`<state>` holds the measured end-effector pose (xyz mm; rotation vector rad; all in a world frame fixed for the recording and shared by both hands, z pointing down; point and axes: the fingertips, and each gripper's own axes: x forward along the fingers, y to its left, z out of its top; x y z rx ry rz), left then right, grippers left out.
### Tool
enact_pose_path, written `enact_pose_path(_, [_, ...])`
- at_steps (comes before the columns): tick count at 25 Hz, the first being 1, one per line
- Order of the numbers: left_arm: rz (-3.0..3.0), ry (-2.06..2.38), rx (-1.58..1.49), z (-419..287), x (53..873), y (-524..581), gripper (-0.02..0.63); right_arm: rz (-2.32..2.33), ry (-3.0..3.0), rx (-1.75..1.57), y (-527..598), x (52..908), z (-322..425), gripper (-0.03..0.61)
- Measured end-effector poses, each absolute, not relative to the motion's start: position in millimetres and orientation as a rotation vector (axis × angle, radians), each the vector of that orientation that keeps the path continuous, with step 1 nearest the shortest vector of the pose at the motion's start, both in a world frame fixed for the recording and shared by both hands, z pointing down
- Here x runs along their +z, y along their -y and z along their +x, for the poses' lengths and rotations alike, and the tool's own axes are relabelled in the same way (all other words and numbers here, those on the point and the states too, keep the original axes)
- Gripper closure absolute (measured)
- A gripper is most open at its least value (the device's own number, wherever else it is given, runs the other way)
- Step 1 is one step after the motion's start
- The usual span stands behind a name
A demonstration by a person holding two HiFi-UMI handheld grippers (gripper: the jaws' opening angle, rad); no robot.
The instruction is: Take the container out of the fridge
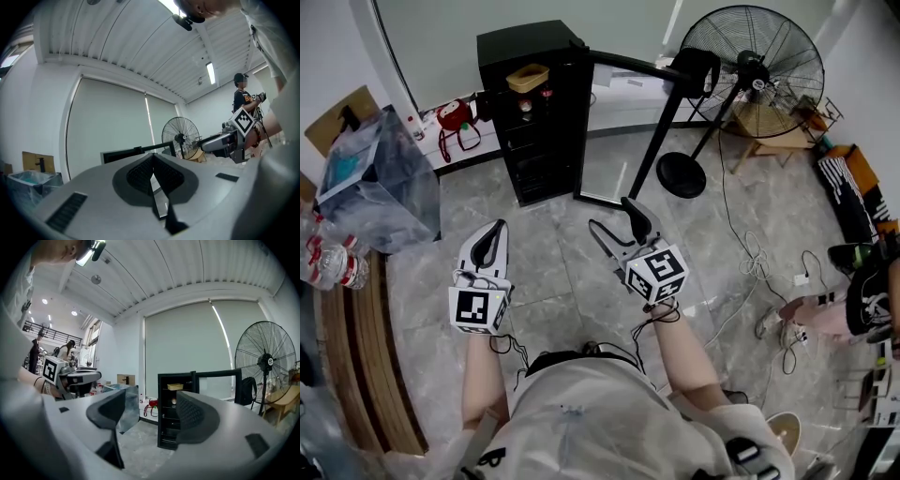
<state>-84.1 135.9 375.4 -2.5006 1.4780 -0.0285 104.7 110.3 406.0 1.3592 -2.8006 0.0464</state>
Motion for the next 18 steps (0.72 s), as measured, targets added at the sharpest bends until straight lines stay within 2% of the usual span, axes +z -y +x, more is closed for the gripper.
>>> enact_pose_path(18, [-2.354, -1.668, -0.121, -101.2, 388.8, -121.0, 0.606, 1.204, 2.833, 0.058, -88.6, 424.9, 133.5, 0.253])
